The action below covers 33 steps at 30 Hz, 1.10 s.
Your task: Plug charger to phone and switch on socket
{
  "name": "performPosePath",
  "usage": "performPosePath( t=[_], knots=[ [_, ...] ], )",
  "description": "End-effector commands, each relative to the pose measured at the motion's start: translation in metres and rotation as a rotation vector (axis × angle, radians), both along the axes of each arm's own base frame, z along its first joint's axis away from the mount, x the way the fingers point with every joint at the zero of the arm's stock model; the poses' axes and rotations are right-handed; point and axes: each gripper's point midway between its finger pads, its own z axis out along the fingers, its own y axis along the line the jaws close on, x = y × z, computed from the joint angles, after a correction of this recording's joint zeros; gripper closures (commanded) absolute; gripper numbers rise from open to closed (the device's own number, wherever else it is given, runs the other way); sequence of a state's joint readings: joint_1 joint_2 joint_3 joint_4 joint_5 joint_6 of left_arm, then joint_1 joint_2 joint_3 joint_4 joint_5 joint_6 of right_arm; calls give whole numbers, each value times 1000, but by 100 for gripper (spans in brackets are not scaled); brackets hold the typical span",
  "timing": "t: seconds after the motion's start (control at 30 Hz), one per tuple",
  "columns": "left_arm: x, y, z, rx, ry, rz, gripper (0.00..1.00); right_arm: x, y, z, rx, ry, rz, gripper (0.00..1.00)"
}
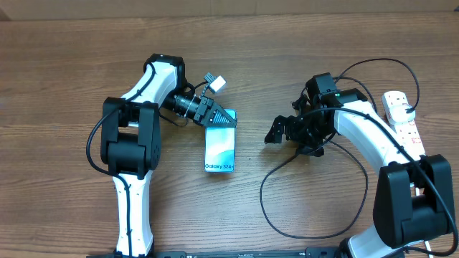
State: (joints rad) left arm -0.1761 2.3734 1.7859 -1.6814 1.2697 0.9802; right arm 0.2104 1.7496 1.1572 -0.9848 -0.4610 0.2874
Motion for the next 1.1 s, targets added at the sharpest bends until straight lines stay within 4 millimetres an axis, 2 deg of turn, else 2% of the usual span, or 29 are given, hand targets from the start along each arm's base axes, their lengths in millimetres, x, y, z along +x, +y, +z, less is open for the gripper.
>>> performPosePath(
  t=[0.0, 0.27, 0.37, 0.5, 0.7, 0.8, 1.07],
  knots=[
    [7, -2, 23, -63, -103, 15, 96, 7, -6, -2, -46, -38, 0, 0],
    [7, -2, 23, -63, -104, 15, 96, 11, -10, -3, -74, -55, -10, 0],
    [7, -3, 24, -67, -96, 22, 96, 12, -30, -11, -193, -32, -100, 0],
    [10, -4, 26, -56, -30, 49, 96, 9, -68, -17, -416, -4, -233, 5],
    [15, -5, 22, -19, 58, 82, 96, 0, -94, -28, -562, 15, -348, 16],
    [16, -5, 23, -22, 66, 88, 96, -4, -98, -36, -578, 16, -372, 19],
    [18, -6, 25, -24, 96, 102, 96, 3, -96, -54, -561, -18, -396, 38]
  ],
)
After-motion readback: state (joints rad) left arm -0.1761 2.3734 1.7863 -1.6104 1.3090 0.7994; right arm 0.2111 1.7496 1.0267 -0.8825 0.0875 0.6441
